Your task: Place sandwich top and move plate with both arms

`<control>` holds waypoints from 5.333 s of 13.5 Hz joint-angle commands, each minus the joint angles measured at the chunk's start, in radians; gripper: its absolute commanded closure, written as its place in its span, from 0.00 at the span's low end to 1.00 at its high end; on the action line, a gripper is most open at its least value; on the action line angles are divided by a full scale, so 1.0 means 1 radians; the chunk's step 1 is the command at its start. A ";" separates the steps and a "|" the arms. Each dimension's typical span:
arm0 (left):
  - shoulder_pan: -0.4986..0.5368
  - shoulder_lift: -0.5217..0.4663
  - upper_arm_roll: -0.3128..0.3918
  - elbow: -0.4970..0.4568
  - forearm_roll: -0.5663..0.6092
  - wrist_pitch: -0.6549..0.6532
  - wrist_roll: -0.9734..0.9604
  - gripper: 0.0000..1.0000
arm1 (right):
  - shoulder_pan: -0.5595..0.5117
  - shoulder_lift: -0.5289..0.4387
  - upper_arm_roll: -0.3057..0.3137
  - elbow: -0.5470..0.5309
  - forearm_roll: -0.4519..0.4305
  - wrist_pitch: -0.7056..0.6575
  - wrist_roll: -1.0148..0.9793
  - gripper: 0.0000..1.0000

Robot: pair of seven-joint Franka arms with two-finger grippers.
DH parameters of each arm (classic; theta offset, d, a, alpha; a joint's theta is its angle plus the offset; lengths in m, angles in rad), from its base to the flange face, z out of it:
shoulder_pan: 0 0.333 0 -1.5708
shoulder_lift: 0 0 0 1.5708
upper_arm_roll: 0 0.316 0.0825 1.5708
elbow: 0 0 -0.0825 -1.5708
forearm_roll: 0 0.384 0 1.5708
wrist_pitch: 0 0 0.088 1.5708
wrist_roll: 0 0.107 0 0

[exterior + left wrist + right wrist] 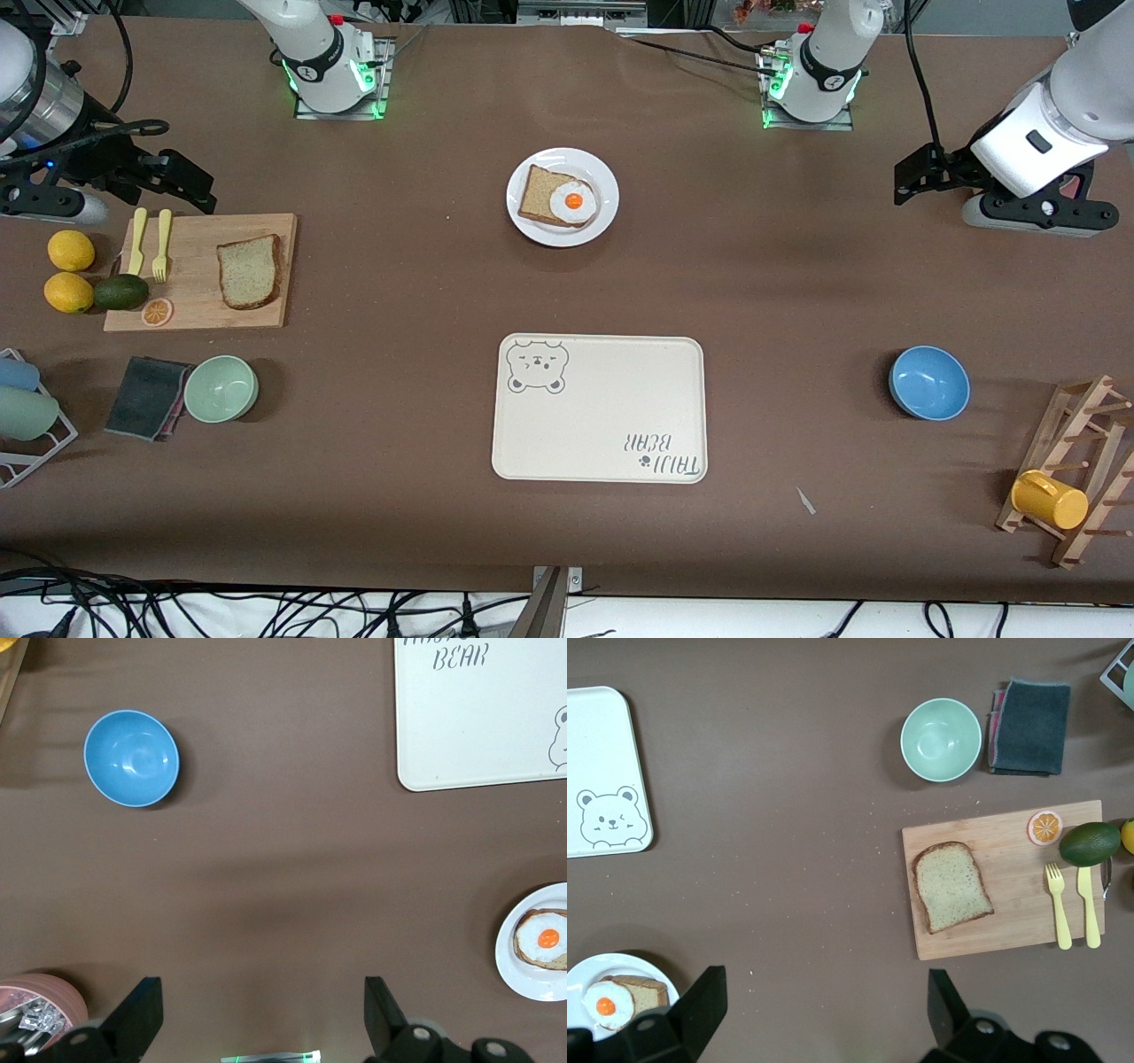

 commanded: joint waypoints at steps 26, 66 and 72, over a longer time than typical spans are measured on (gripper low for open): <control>-0.005 -0.004 0.001 0.011 0.032 -0.013 -0.005 0.00 | 0.005 0.043 0.007 0.009 0.003 0.024 0.001 0.00; 0.001 -0.004 0.002 0.009 0.032 -0.015 -0.005 0.00 | 0.037 0.011 -0.009 -0.536 -0.133 0.591 0.019 0.00; 0.001 -0.004 0.002 0.009 0.032 -0.015 -0.005 0.00 | 0.035 0.049 -0.064 -0.615 -0.138 0.714 0.013 0.00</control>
